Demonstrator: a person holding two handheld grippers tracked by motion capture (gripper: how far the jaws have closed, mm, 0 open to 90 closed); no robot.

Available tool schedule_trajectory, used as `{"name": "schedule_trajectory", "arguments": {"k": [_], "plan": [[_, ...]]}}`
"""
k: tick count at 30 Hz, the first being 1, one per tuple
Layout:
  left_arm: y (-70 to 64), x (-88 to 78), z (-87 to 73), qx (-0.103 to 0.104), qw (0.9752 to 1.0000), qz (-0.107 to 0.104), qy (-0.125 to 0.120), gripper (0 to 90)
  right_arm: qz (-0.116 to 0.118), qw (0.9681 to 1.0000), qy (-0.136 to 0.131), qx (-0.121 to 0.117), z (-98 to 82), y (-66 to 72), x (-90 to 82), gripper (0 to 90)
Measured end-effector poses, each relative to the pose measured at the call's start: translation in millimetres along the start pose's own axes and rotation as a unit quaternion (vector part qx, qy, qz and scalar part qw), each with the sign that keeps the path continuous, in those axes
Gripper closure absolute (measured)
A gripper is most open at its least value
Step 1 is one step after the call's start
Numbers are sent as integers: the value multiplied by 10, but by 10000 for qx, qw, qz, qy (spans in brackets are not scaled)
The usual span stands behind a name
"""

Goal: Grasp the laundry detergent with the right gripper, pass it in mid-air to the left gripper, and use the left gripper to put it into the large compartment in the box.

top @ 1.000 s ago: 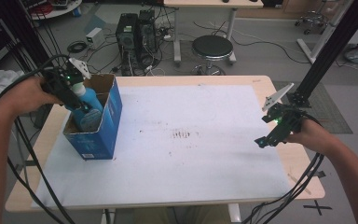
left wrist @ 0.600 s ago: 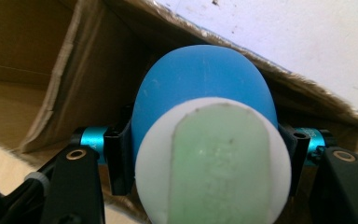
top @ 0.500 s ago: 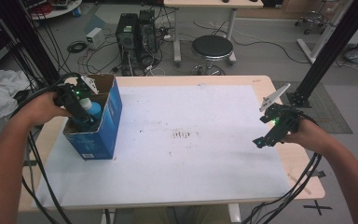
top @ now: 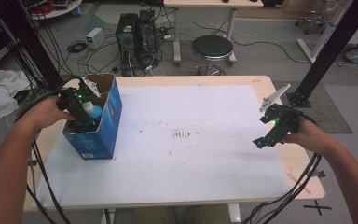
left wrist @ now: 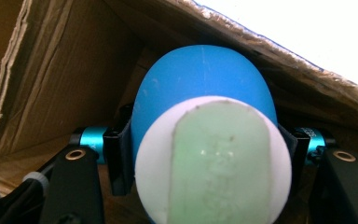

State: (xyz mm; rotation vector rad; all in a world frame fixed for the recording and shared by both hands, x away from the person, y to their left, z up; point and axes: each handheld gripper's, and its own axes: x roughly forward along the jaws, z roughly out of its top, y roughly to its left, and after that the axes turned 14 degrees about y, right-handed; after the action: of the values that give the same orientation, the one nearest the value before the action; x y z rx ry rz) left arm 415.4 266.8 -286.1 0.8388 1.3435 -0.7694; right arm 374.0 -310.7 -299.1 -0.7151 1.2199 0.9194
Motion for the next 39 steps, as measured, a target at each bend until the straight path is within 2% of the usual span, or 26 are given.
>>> {"name": "schedule_trajectory", "arguments": {"k": [4,11,17,19,25,27,36,39], "plan": [[1,-9,8,-50,10000,-21,29,376,11,10000,0,-11,0,5,8,9],[24,-120,-44,-266,9993,27,-271,266,18,10000,-32,-19,-7,9,7,9],[26,-262,-159,-345,9980,122,-511,260,20,10000,-14,-34,-6,16,16,9],[27,-315,-202,-410,9968,137,-665,260,23,10000,-31,-41,-8,15,14,9],[-21,-475,-256,-395,9948,153,-926,257,19,10000,-36,-39,-11,27,3,9],[-36,-536,-262,-391,9941,205,-994,224,13,10000,-40,-16,-17,29,-3,9],[-177,-805,-274,-332,9918,309,-1191,223,-24,9999,-105,16,-33,41,-46,9],[-240,-894,-264,-244,9915,307,-1244,223,-44,9999,-111,-1,-29,51,-58,9]]}}
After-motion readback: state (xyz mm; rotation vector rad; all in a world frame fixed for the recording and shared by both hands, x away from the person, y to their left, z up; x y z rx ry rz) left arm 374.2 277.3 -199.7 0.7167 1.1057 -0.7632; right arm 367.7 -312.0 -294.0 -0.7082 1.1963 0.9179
